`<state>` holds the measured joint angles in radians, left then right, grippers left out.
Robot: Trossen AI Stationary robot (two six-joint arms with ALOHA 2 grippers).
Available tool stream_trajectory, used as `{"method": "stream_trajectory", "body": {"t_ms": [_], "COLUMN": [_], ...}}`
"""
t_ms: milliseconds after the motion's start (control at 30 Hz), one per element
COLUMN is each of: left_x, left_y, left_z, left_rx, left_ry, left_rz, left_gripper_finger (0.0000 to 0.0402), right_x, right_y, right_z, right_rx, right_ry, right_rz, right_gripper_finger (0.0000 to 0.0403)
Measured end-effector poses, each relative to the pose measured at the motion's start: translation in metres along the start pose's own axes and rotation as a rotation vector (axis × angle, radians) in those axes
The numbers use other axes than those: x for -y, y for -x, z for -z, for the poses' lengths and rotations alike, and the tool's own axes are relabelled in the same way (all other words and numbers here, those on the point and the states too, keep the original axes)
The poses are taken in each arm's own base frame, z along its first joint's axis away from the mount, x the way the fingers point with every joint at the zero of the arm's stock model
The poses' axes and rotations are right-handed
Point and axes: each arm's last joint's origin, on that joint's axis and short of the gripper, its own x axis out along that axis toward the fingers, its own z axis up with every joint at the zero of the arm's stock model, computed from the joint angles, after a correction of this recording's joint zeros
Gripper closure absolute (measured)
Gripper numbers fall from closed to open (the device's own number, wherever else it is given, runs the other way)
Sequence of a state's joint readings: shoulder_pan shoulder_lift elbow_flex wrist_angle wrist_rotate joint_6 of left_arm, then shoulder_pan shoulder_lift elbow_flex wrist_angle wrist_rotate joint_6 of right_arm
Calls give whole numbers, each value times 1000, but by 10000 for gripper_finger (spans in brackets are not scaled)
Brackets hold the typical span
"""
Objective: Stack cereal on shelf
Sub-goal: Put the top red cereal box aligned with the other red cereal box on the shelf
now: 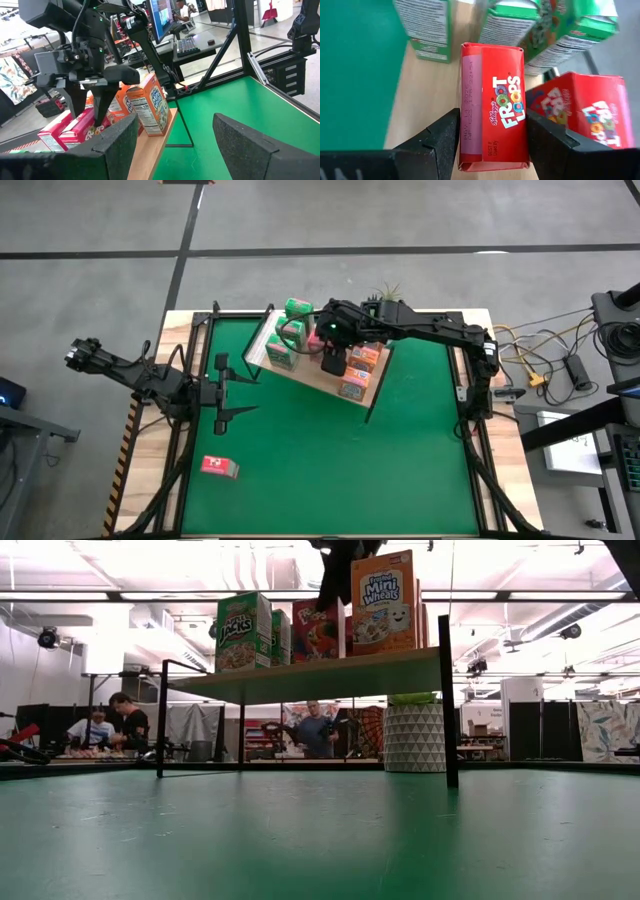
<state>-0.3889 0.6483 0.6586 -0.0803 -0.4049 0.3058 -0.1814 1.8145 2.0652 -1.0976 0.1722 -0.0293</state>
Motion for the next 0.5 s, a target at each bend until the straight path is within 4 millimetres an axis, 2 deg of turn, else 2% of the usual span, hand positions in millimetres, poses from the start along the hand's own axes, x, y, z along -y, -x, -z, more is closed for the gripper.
{"method": "stream_trajectory", "body": {"t_ms": [133, 367, 500], "left_x": [0, 0, 0], "left_y": [0, 0, 0], "left_z": [0, 0, 0], "left_rx": [0, 0, 0], "left_ry": [0, 0, 0], "left_rz": [0, 0, 0], "left_gripper_finger": [161, 161, 161], "right_x": [-1, 0, 1], "right_y": [1, 1, 8], "right_z": [0, 0, -3], "right_rx": [3, 1, 18], "right_ry": [-9, -15, -20], "right_rz": [-23, -23, -15], "right_gripper_finger": [201, 164, 151]}}
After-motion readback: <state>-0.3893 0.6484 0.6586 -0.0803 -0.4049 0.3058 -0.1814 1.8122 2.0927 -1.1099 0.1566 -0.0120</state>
